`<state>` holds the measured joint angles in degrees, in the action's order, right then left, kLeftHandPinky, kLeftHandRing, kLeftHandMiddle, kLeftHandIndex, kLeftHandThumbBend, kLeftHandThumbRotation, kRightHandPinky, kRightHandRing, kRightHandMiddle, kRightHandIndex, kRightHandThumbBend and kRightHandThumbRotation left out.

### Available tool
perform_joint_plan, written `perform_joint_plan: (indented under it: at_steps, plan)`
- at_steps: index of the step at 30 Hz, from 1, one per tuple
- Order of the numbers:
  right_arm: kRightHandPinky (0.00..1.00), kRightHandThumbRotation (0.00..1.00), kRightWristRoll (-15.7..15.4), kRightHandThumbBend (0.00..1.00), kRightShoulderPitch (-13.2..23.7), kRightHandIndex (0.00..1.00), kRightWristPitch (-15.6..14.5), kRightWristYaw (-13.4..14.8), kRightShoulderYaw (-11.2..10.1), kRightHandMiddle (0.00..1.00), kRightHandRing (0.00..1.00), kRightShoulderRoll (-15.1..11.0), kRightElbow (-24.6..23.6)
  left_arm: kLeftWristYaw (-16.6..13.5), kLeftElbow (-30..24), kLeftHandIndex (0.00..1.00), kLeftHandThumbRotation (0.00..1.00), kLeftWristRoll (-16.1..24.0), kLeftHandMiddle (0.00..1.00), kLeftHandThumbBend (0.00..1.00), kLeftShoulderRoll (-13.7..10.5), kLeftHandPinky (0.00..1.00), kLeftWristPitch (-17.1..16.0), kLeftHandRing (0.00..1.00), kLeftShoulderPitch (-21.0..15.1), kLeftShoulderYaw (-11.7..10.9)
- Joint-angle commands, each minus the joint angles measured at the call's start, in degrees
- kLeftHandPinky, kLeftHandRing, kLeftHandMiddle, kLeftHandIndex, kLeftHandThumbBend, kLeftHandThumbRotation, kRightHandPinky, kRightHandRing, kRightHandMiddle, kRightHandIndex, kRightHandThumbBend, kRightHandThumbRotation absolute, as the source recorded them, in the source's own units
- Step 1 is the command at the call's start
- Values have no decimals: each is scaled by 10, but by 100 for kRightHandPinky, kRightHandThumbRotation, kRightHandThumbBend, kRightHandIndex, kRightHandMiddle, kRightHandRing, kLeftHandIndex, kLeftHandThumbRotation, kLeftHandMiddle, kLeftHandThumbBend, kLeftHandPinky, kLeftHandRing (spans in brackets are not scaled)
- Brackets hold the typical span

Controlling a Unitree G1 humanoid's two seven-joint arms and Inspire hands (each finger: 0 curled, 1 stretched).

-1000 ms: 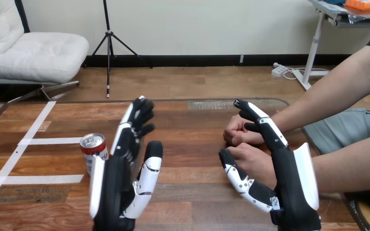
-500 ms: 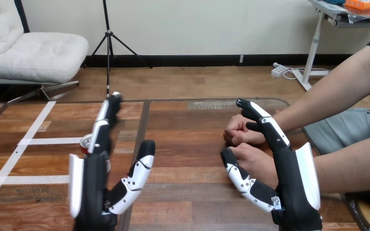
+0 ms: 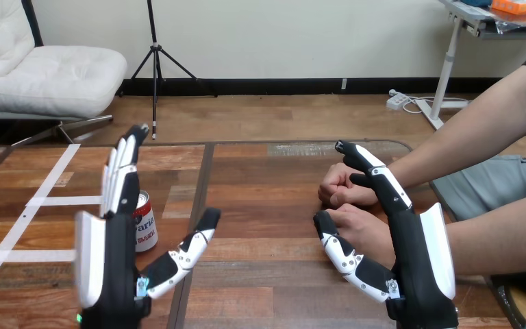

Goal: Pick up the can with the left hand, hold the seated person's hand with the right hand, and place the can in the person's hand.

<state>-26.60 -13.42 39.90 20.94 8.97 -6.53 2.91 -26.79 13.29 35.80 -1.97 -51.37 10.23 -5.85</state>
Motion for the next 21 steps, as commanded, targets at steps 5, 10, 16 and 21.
perform_joint_plan:
  at_steps: [5,10,16,21]
  plan:
    - [78,0,7,36,31,84,10,2,-5,87,85,9,0,-29,-89,92,24,84,98,77,-47,97,87,99,-36,-19]
    - [78,0,12,37,32,84,12,-2,-3,87,85,9,2,-4,-104,93,23,63,99,83,-61,94,128,98,-36,-13]
    - [78,0,8,37,34,84,15,1,-3,87,84,9,6,34,-114,97,21,36,100,84,-70,92,184,99,-42,-9]
    - [78,0,10,37,35,84,16,1,-3,87,84,9,8,66,-130,99,22,23,100,84,-73,91,242,100,-45,-5]
